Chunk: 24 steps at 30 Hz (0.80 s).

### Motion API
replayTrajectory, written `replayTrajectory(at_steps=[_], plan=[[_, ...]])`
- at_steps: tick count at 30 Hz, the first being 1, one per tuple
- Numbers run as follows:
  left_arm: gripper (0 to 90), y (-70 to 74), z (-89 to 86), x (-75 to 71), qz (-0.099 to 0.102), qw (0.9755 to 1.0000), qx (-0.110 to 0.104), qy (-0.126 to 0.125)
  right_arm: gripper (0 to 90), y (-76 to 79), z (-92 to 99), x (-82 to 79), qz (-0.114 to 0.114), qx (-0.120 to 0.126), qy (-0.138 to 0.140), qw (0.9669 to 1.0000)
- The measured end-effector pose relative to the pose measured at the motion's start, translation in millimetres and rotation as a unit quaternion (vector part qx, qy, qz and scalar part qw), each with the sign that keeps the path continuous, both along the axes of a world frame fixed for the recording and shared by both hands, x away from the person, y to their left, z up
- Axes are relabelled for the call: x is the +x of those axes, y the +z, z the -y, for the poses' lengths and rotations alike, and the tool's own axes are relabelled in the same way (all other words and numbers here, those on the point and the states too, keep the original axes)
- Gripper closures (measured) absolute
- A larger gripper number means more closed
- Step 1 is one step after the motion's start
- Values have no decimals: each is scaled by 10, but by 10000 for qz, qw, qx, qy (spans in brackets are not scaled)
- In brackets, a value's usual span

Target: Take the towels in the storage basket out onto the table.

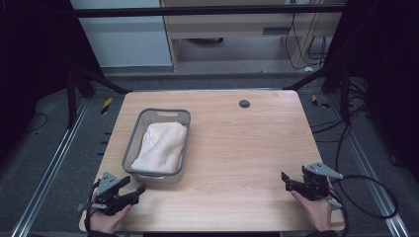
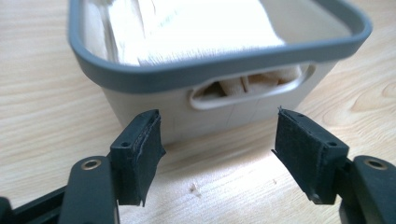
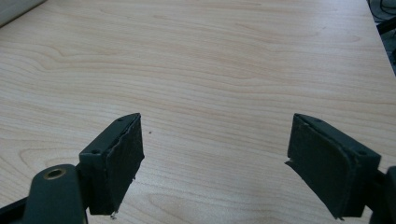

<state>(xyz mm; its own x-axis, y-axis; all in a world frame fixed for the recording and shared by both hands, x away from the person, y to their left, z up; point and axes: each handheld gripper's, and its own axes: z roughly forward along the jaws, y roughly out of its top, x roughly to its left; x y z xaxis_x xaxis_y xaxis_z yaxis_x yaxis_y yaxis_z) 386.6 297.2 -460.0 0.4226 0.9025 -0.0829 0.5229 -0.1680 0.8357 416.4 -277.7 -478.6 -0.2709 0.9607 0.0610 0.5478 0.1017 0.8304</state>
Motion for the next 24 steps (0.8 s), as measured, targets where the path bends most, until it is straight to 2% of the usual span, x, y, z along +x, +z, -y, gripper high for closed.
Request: replayTrajectory(at_steps=[3,6,7,13,17,24], plan=[[290,67,-3,-17,73,9999,-62,60,181,0,4,-1,12,-67,-20,10000],[286,117,3,-27,129,9999,-70,46,182,9,2,-8,28,-11,-36,10000],[288,158,2,-35,190,9998,-66,74,184,11,13,-9,107,-45,-51,9999],[281,254,-2,-41,239,9996,-169,61,182,14,10,-14,107,-41,-62,9999],[282,322,5,-41,311,9992,-232,30,180,3,3,-10,114,-121,-39,9999],[288,424,20,-8,335,9992,-227,16,182,9,6,-13,187,-92,-55,9998]])
